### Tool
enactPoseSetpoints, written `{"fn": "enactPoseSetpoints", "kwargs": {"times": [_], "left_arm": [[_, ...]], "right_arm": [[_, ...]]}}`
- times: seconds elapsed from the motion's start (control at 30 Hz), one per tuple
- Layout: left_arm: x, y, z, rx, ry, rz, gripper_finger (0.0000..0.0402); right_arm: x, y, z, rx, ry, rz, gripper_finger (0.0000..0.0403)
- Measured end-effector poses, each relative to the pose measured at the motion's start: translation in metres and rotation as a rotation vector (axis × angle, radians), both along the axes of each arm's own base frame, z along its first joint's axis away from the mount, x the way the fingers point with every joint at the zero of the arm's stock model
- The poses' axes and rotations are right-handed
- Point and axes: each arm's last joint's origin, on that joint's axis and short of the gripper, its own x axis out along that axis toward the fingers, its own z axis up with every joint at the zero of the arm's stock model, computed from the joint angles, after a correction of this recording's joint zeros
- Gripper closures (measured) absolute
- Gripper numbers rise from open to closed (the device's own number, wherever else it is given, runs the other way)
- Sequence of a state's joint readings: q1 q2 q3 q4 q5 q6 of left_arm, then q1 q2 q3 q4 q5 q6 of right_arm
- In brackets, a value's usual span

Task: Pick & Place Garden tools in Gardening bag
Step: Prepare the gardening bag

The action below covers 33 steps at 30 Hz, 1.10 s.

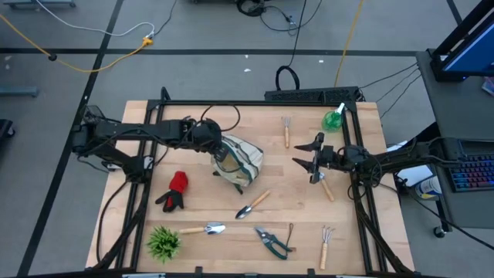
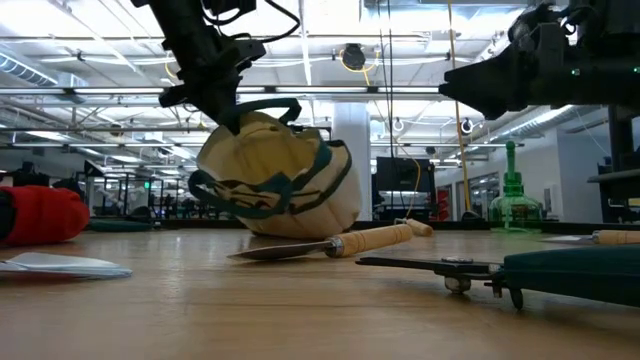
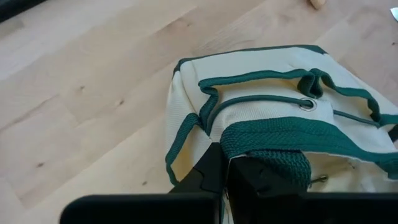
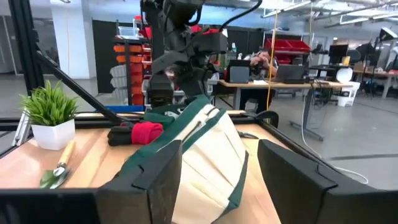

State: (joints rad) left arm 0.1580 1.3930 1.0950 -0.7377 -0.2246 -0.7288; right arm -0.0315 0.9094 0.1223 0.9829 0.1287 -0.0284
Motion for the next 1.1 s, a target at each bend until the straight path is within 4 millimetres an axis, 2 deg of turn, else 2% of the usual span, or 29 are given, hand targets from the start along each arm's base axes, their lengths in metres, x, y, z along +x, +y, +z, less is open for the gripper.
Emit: {"fn": "enactPoseSetpoints", "kwargs": {"times": [0.2,0.33,0.47,0.7,0.87,1.1], "left_arm": [[0.000,0.000,0.000,-0.012,-0.007,0.009,0.0388],[0.000,0.000,0.000,-0.012,-0.007,0.008,0.0396],[0.000,0.000,0.000,-0.012,-0.007,0.008,0.0381],[0.001,0.000,0.000,-0.005,-0.009,-0.001,0.0396],[0.001,0.000,0.000,-0.006,-0.011,0.000,0.0382],[0.001,-0.001,0.000,-0.006,-0.016,-0.004,0.0394]], "right_arm": [[0.014,0.000,0.001,0.002,-0.003,0.001,0.0200],[0.040,-0.001,0.011,0.003,0.033,0.001,0.0201],[0.067,-0.002,0.015,0.004,0.063,0.003,0.0204],[0.099,-0.002,0.006,-0.012,0.130,0.037,0.0203],[0.119,0.004,0.002,-0.019,0.147,0.141,0.0205],[0.131,0.003,-0.019,-0.007,0.228,0.111,0.0207]]}}
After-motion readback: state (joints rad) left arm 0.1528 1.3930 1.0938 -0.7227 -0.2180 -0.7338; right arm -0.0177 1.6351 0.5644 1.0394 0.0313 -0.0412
